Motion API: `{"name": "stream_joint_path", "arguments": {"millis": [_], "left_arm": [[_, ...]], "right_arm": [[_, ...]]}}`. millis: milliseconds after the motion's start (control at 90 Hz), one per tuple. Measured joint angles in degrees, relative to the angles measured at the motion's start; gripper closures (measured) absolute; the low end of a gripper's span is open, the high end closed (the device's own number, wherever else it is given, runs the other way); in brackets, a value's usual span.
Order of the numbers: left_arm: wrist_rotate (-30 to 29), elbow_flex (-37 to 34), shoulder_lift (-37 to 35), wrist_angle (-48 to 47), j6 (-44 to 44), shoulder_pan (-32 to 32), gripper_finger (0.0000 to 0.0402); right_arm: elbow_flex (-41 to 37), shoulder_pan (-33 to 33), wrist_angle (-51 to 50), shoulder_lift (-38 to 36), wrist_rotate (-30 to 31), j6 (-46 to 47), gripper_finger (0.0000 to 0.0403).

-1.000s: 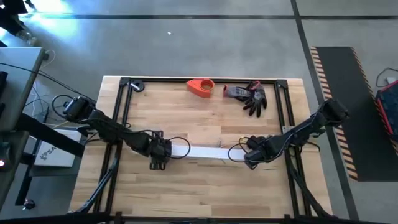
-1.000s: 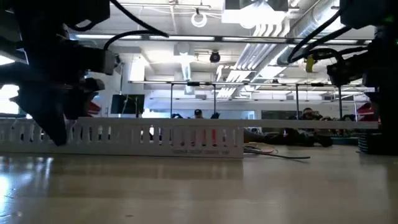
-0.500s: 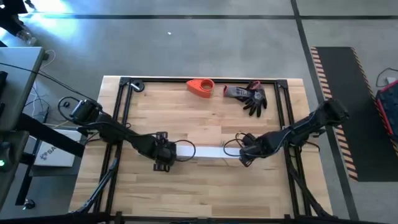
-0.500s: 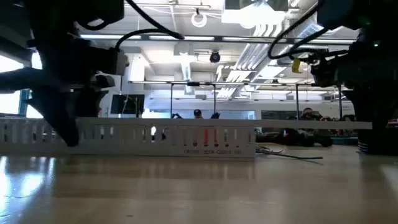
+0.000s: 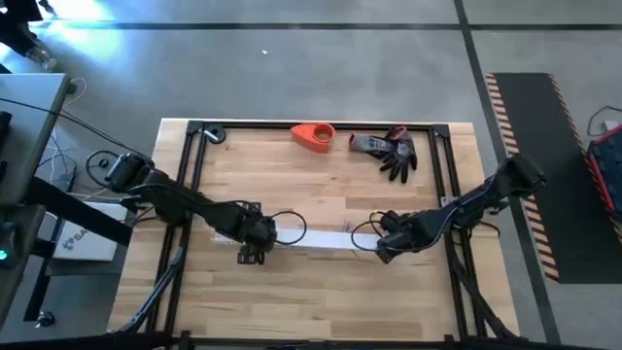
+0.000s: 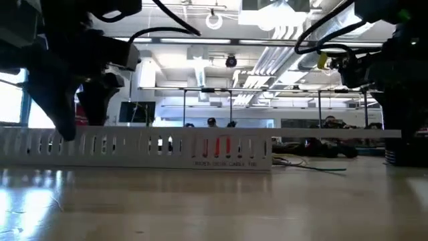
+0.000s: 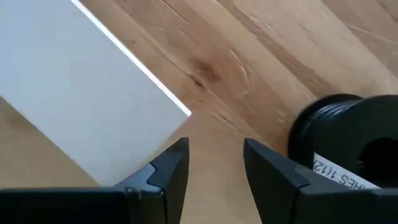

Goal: Ziptie cables
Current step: Close the white cable duct

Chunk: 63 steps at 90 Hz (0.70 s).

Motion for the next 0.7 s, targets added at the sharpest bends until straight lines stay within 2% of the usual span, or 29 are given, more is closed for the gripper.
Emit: {"name": "stream_joint_path", "arguments": {"millis": [189, 289, 544, 700], "left_arm": [[1.25, 0.00, -0.33, -5.61, -2.88, -0.55, 0.0108], [-0.84, -0.50, -0.35, -8.61, -4.49, -1.44, 0.0108], [-2.62, -4.55, -0.33, -1.10, -5.98, -3.74, 0.0113], [-2.56, -5.73, -0.33, 2.67, -7.36, -4.48, 0.0142]], "right_arm": [[0.00, 0.00, -0.14, 0.00, -0.06, -0.17, 0.0265], [-0.02, 0.00, -0.18, 0.00, 0.16, -0.57, 0.0265], [-0.02, 0.65, -1.56, 0.00, 0.22, -1.70, 0.0265], [-0.10, 2.14, -7.30, 0.00, -4.68, -0.37, 0.0265]]}}
